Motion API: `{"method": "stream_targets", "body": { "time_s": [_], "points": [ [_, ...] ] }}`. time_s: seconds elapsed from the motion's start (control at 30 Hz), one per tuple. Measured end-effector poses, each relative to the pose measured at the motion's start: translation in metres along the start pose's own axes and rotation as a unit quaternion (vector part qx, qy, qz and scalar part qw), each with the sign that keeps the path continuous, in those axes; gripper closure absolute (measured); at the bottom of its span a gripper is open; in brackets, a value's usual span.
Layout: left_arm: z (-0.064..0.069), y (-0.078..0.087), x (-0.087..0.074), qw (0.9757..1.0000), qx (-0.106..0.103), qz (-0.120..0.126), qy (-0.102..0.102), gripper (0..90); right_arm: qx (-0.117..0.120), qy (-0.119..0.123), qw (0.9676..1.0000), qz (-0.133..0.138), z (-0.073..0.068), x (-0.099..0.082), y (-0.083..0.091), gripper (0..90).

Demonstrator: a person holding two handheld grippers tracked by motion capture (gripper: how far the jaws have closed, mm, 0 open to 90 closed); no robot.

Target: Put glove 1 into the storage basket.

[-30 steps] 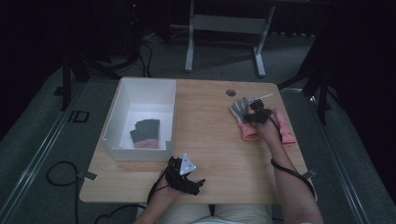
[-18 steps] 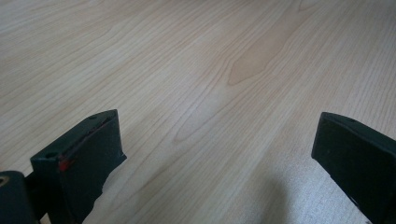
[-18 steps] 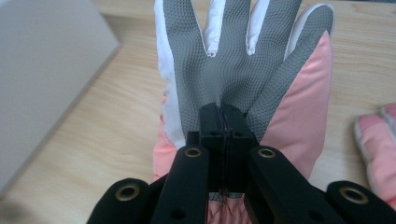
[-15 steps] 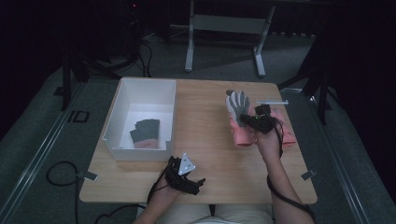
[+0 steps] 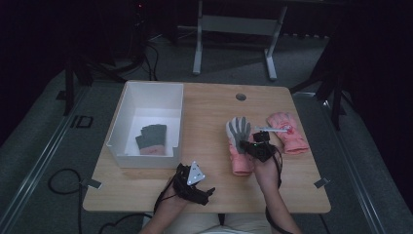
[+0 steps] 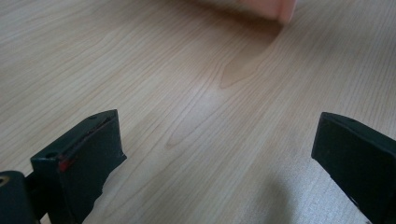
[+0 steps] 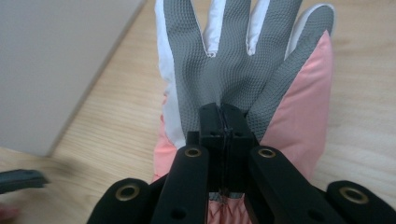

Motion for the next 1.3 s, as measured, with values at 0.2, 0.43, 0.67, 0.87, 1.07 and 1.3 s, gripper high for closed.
{"method": "stream_targets", "body": {
  "time_s": [0.2, 0.43, 0.67, 0.87, 1.07, 1.3],
  "points": [
    [0.0, -0.001, 0.0, 1.0, -0.001, 0.0, 0.0, 1.6, -0.001, -0.01, 0.9996, -0.025, -0.001, -0.01, -0.028, 88.7],
    [0.0, 0.0, 0.0, 1.0, 0.001, -0.001, 0.0, 1.5, -0.01, 0.017, 0.9988, -0.046, -0.007, -0.02, -0.046, 88.4],
    [0.0, -0.001, -0.001, 1.0, 0.0, -0.004, 0.001, 1.5, 0.006, 0.017, 0.9988, -0.045, -0.004, -0.016, -0.052, 83.0],
    [0.0, 0.0, -0.001, 1.0, 0.001, -0.001, 0.0, 1.6, 0.022, 0.015, 0.9994, -0.022, -0.008, -0.01, -0.039, 72.0],
    [-0.001, 0.001, -0.001, 1.0, -0.001, 0.001, 0.003, 1.6, 0.028, 0.048, 0.9983, 0.015, -0.003, 0.005, -0.001, 65.6],
    [0.0, 0.0, 0.0, 1.0, -0.003, -0.001, 0.001, 1.5, -0.006, 0.063, 0.9975, 0.031, 0.043, 0.015, 0.041, 57.7]
  ]
}}
Point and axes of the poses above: each handheld gripper's, and its own axes: y roughly backward along the jaws, x roughly out of its top, z roughly to its right, the point moved 1 cm from there along -y, roughly forward along the jaws, and after that the axes turned 8 degrees about x, right-handed, at the moved point
